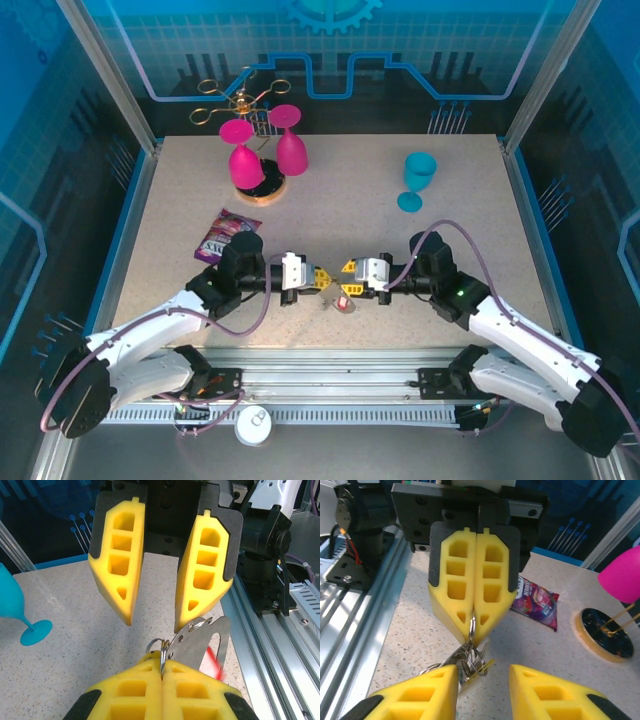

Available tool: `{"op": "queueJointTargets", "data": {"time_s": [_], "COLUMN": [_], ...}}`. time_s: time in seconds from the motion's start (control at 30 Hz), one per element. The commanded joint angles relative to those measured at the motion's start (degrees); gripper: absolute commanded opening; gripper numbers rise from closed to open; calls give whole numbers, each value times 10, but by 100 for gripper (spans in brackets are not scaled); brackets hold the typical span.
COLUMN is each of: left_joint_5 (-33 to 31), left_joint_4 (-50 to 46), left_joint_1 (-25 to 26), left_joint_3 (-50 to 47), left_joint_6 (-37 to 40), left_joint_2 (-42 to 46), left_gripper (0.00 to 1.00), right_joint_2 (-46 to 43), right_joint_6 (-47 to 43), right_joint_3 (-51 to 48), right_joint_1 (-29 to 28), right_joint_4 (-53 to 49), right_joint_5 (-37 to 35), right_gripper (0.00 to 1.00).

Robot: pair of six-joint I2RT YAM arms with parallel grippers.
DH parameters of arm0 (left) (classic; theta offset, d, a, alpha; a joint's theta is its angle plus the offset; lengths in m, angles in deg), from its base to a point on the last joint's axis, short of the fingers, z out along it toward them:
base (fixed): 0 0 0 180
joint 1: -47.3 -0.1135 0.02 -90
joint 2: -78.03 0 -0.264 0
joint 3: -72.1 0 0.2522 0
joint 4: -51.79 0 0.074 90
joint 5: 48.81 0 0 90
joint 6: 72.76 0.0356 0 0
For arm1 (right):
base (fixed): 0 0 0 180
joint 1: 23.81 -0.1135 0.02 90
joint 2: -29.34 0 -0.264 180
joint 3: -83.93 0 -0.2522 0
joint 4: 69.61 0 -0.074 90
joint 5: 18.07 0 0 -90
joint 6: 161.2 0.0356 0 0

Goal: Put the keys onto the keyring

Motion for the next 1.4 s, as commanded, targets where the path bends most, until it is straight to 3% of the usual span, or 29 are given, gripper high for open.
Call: {"op": "queueJointTargets", "data": {"time_s": [0.0,0.37,0.47,0.57,0.67,0.7,0.73,0.93,1.13,1.2,1.27,1.37], "left_joint_5": [27,37,42,39,2,-14,-28,-71,-89,-90,-86,-71], "left_joint_4": [17,35,45,49,38,25,7,-100,-158,-170,-164,-125], "left_joint_1": [-4,-4,-4,-4,-4,-4,-4,3,19,25,25,25], "left_joint_3": [14,18,18,17,21,25,30,76,114,123,121,91], "left_joint_6": [14,4,-1,-5,-11,-9,0,46,77,86,87,88], "left_joint_2": [-3,-16,-20,-20,-17,-15,-15,-16,-41,-46,-44,-26], "left_gripper": [0,0,0,0,1,13,17,18,10,0,0,0], "right_joint_2": [17,74,85,87,81,81,84,135,169,177,167,122], "right_joint_6": [21,45,51,45,17,-1,-20,-108,-122,-121,-102,-41], "right_joint_3": [21,29,29,34,54,66,82,182,228,240,232,177], "right_joint_1": [4,-13,-14,-15,-16,-18,-22,-63,-93,-100,-95,-59], "right_joint_4": [10,70,86,74,15,-20,-57,-241,-274,-283,-263,-173], "right_joint_5": [56,71,70,58,31,22,10,-80,-99,-101,-94,-52], "right_gripper": [31,26,17,0,0,0,0,0,0,0,0,18]}}
